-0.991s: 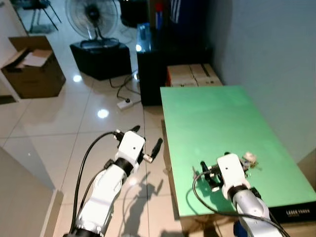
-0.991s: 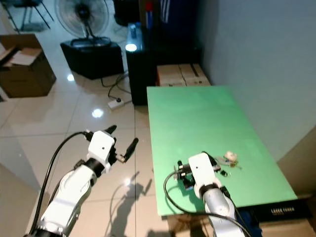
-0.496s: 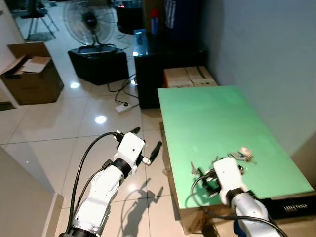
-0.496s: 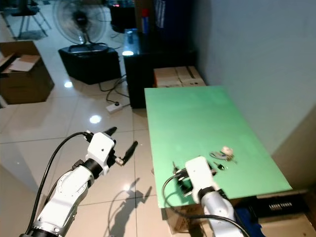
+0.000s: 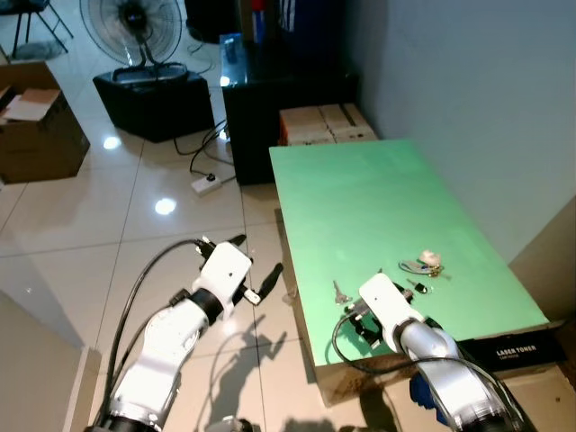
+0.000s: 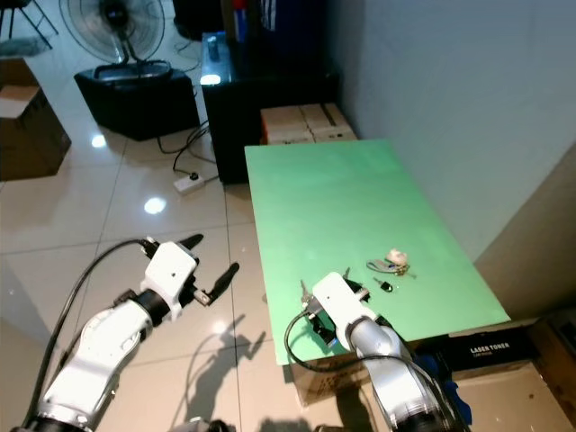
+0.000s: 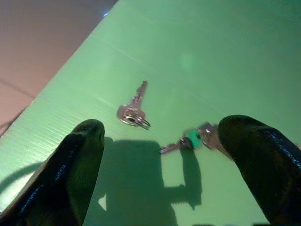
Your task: Hang keys on a hook
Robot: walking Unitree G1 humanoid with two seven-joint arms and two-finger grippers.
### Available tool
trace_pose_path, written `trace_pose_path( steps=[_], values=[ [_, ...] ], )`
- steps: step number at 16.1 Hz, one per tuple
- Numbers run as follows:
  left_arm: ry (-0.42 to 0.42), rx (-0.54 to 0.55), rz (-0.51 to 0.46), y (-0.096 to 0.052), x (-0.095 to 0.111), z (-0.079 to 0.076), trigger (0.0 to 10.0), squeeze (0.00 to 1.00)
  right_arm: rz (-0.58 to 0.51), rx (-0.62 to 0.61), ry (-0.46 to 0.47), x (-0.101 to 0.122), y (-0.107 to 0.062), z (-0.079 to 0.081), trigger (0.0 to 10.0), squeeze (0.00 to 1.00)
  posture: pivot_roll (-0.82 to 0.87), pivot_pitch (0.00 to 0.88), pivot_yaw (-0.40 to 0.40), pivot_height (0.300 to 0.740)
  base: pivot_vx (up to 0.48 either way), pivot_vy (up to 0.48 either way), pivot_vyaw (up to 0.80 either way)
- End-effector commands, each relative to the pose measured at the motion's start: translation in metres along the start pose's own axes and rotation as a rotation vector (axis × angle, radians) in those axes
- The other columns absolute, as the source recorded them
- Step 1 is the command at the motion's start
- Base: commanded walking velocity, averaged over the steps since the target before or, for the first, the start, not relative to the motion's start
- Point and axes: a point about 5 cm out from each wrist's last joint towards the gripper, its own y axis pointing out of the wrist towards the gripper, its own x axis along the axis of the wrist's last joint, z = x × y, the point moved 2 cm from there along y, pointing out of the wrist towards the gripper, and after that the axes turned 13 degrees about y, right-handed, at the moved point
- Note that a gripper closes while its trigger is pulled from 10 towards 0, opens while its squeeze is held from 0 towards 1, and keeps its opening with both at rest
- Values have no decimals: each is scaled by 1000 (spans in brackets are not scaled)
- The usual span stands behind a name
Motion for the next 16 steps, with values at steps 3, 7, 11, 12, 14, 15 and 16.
trace_pose_path(
  steps=[3,7,11,12,14,15,16],
  values=[
    [9,-74,-42,0,13,-4,10000,0,0,42,-19,11,13,-9,10000,1000,-47,107,43,740,0,0,0],
    [5,-78,-48,-2,20,0,10000,0,51,157,-68,15,24,-14,10000,0,-13,133,47,740,0,0,0],
    [-32,-184,-64,-11,25,-9,10000,0,77,292,-92,15,25,-6,10000,0,-1,132,45,740,0,0,0],
    [-30,-201,-65,-12,25,-11,10000,0,77,305,-96,15,25,-4,10000,0,-1,132,45,740,0,0,0],
    [-27,-244,-57,-14,25,-16,10000,0,76,340,-125,18,26,0,10000,0,-1,132,45,740,0,0,0],
    [-25,-242,-55,-14,25,-16,10000,0,83,338,-140,17,27,1,10000,0,2,126,45,740,0,0,0],
    [-25,-239,-52,-14,25,-16,10000,0,95,317,-156,15,29,1,10000,0,3,120,48,740,0,0,0]
  ],
)
